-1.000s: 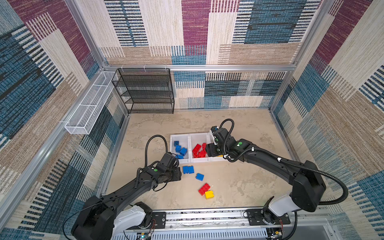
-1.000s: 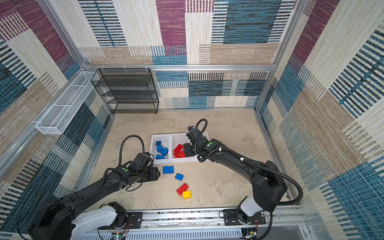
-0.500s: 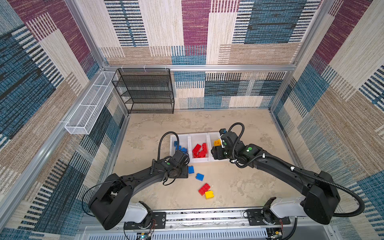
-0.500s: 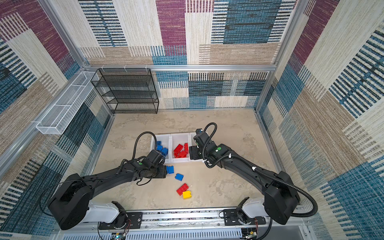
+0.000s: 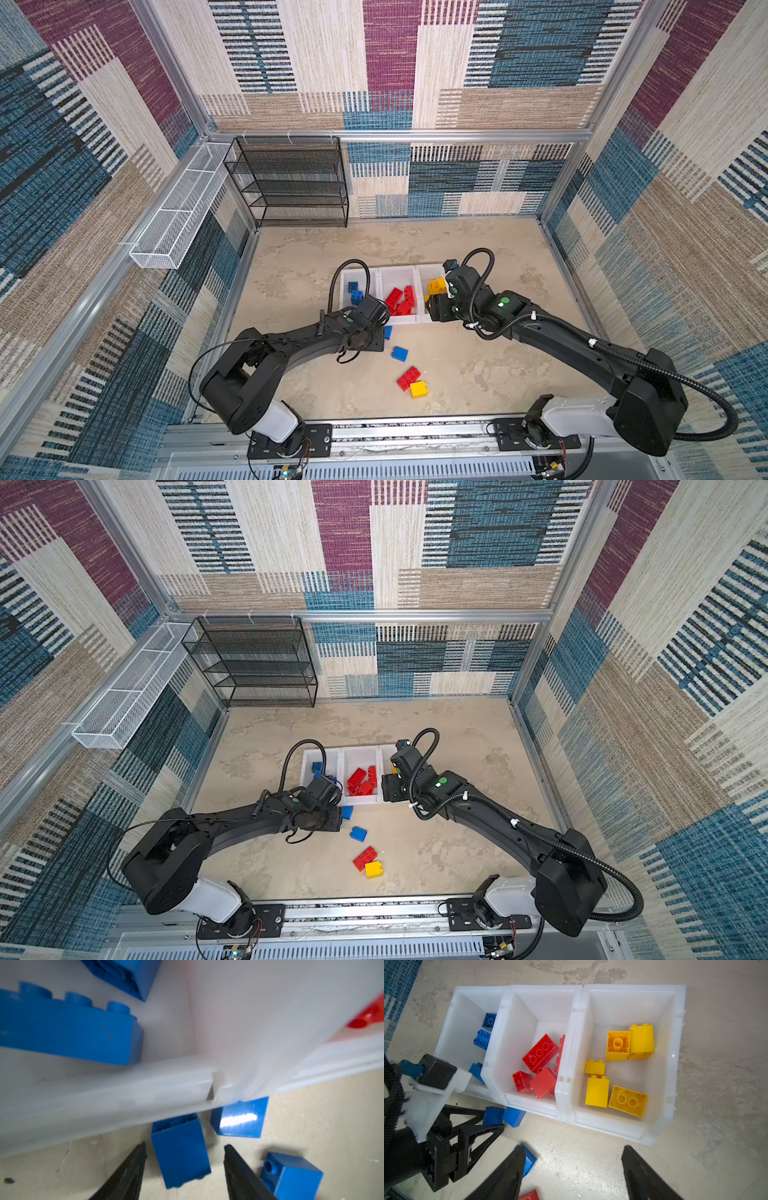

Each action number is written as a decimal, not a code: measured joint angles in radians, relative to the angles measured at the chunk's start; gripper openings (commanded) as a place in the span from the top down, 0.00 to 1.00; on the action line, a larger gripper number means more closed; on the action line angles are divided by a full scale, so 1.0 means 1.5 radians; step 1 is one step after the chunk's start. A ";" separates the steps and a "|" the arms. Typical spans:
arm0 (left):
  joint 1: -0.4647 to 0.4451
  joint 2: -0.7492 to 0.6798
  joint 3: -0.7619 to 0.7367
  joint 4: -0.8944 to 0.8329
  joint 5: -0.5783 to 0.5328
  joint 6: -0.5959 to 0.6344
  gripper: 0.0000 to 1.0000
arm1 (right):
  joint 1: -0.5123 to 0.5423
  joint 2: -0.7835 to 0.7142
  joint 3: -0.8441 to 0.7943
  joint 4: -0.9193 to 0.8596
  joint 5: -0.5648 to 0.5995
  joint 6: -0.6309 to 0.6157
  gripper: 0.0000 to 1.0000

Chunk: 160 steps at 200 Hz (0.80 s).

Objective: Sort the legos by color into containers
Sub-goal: 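Grasp a blue brick beside the bin with the left gripper, then carry the blue brick into the blue compartment and release it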

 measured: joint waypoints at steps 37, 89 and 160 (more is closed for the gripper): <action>-0.003 0.008 0.004 -0.002 -0.018 0.004 0.57 | 0.000 0.000 -0.001 -0.001 0.000 0.000 0.24; -0.005 -0.030 -0.029 0.001 -0.011 0.005 0.72 | 0.000 0.000 -0.001 -0.003 0.000 0.000 0.25; 0.021 -0.192 0.012 -0.061 0.018 0.020 0.73 | 0.000 0.003 0.001 -0.004 0.000 -0.001 0.25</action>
